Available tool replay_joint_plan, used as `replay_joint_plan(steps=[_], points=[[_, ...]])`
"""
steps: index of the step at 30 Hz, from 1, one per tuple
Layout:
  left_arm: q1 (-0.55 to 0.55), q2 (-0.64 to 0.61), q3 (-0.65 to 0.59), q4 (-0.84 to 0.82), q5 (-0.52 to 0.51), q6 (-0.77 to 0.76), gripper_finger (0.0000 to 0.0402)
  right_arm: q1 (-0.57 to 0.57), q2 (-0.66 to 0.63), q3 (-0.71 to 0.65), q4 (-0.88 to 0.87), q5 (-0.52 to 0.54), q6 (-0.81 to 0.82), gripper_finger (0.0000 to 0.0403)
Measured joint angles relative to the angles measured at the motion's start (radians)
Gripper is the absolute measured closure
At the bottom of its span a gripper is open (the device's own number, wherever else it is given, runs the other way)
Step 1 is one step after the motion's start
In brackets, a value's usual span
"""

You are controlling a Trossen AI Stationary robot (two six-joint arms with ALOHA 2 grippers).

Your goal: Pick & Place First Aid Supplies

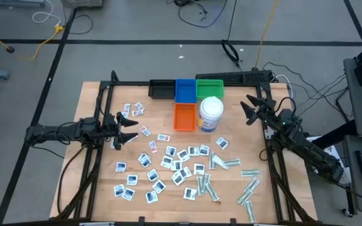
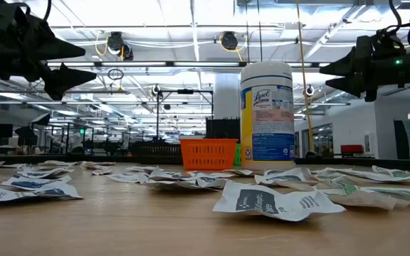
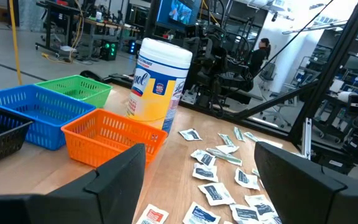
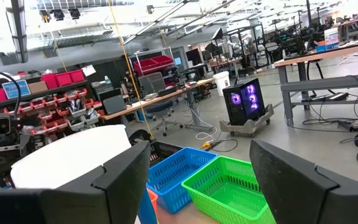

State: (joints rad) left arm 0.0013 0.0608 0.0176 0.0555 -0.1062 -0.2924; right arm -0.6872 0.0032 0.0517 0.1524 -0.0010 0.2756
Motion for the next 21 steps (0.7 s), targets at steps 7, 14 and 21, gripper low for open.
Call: replay_joint_plan(steps=[7,14,21], points=[[0.000,0.000,0.000,0.000,0.000,0.000,0.0096,0.000,0.000,0.000,0.000,0.000,0.038,0.0133],[0.000,0.000,0.000,0.000,0.000,0.000,0.0096,0.000,0.021,0.032,-0.018,0.001,0.040,0.0135],[0.000,0.000,0.000,0.000,0.000,0.000,0.0096,0.001,0.204,0.262,-0.211,0.027,-0.009,0.0135]])
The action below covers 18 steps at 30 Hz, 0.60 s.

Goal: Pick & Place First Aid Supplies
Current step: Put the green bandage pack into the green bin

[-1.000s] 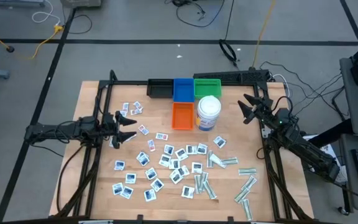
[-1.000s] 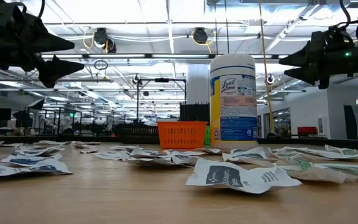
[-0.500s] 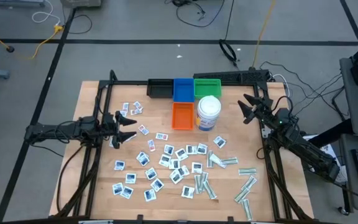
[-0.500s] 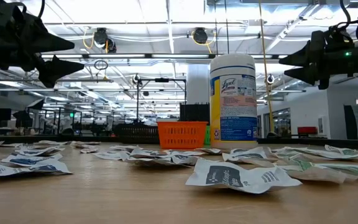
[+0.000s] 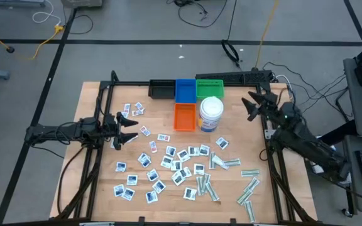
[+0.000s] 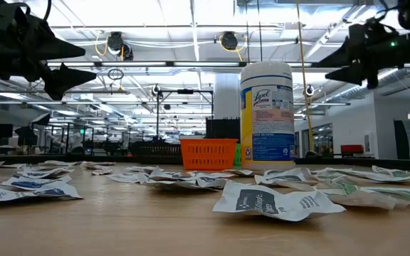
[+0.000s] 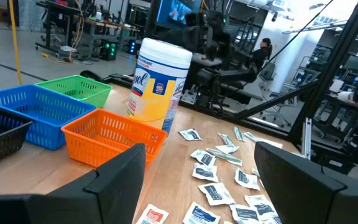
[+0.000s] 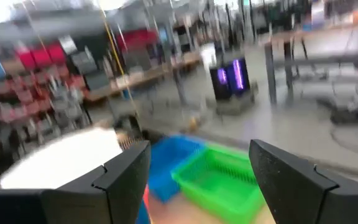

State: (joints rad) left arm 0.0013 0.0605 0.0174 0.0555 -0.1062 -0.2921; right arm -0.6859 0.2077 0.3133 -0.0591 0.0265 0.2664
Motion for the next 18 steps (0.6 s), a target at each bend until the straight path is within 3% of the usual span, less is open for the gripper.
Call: replay_joint_plan(steps=[8,18], points=[[0.000,0.000,0.000,0.000,0.000,0.000,0.0096,0.012,0.292,0.373,-0.368,-0.080,-0.086,0.0135],[0.000,0.000,0.000,0.000,0.000,0.000,0.0096,0.102,0.579,0.826,-0.850,-0.080,-0.062,0.0136]])
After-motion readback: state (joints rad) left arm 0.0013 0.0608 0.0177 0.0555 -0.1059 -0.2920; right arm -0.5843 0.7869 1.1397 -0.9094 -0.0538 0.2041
